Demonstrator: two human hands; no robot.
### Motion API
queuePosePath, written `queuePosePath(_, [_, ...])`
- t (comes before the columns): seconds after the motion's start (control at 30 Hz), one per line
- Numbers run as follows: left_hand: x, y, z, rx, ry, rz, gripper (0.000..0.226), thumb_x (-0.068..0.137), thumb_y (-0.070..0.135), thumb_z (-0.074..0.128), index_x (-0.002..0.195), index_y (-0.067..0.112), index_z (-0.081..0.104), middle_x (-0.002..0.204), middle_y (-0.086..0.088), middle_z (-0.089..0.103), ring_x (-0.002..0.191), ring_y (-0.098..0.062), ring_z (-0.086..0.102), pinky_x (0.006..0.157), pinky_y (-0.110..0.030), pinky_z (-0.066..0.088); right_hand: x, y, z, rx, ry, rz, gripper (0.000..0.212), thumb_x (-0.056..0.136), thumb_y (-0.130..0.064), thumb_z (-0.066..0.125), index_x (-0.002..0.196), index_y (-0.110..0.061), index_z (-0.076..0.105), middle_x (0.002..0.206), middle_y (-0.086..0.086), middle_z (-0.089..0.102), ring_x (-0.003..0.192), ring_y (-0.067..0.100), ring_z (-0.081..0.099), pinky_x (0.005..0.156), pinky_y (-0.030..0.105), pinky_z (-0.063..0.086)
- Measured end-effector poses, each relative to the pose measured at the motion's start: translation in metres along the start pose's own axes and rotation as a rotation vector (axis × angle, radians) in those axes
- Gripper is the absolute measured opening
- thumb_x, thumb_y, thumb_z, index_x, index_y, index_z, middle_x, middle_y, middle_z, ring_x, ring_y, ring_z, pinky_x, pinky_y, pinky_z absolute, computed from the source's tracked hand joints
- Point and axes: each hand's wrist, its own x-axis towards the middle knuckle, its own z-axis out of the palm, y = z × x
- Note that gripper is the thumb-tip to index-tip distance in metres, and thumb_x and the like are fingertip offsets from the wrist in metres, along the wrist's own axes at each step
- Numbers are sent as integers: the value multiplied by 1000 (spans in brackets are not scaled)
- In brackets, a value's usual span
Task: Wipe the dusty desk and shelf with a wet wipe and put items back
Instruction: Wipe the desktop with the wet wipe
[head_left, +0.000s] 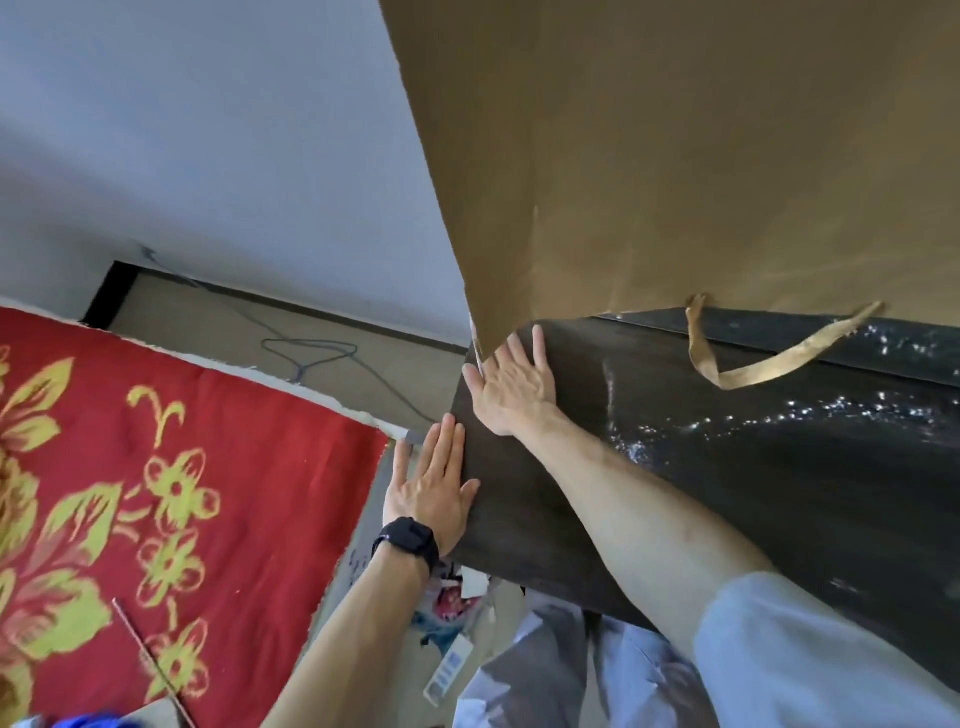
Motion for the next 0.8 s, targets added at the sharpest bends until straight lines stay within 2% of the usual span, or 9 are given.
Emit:
queuePosePath(0.1, [0,3,-6,31,-37,-13,68,105,48,16,155,14,-15,164,-1,-20,152,-18,-12,119,-48,-12,-16,22,7,83,35,63,64,104,-48,7,158,-17,-1,167,-3,-8,152,14,-16,121,49,-14])
queuePosePath(0.13, [1,3,-9,36,-49,-13,69,105,48,17,156,14,-14,164,-2,-20,152,-19,-11,119,-49,-11,-25,34,9,110,41,113,65,103,-50,7,158,-18,-7,166,-4,-14,151,12,-19,121,49,-14])
queuePosePath(0.27, [0,4,-13,32,-81,-4,68,105,45,18,155,12,-14,164,-4,-21,152,-20,-12,120,-51,-7,-70,96,11,132,95,415,69,101,-53,7,157,-18,-11,166,-3,-16,151,12,-20,121,50,-13])
queuePosePath(0.4, [-1,6,-14,19,-84,-15,67,106,43,17,155,11,-16,163,-5,-22,152,-21,-13,120,-51,-8,-94,133,6,196,127,667,71,100,-53,9,157,-15,-10,167,1,-8,153,18,-12,121,55,-8])
queuePosePath(0.47, [-2,6,-13,16,-67,-14,67,106,43,17,155,10,-15,163,-5,-22,152,-21,-12,120,-51,-6,-91,116,9,156,152,619,74,100,-54,9,157,-11,-9,167,6,-8,153,22,-12,122,55,-6])
queuePosePath(0.57, [-1,5,-11,33,-57,-11,68,106,45,18,155,11,-14,164,-5,-20,152,-21,-11,120,-51,-6,-70,66,23,89,105,325,73,100,-54,8,156,-12,-12,165,4,-17,151,21,-19,121,51,-14])
queuePosePath(0.63, [0,5,-10,58,-59,-18,69,106,46,19,156,11,-13,164,-5,-19,152,-21,-10,120,-51,-6,-50,41,24,64,94,201,72,100,-54,6,157,-12,-10,166,2,-15,151,19,-20,121,51,-13])
queuePosePath(0.73, [1,7,-9,67,-59,-23,69,106,46,20,156,11,-12,164,-5,-18,152,-21,-9,120,-50,-6,-31,42,14,88,75,174,68,102,-52,8,158,-18,-6,167,-4,-7,152,14,-15,121,53,-11])
queuePosePath(0.8, [0,6,-9,54,-62,-20,69,106,45,20,156,11,-12,164,-4,-18,153,-21,-9,120,-50,-5,-34,58,10,125,91,227,66,102,-52,8,158,-21,-7,167,-7,-8,151,11,-16,121,53,-12])
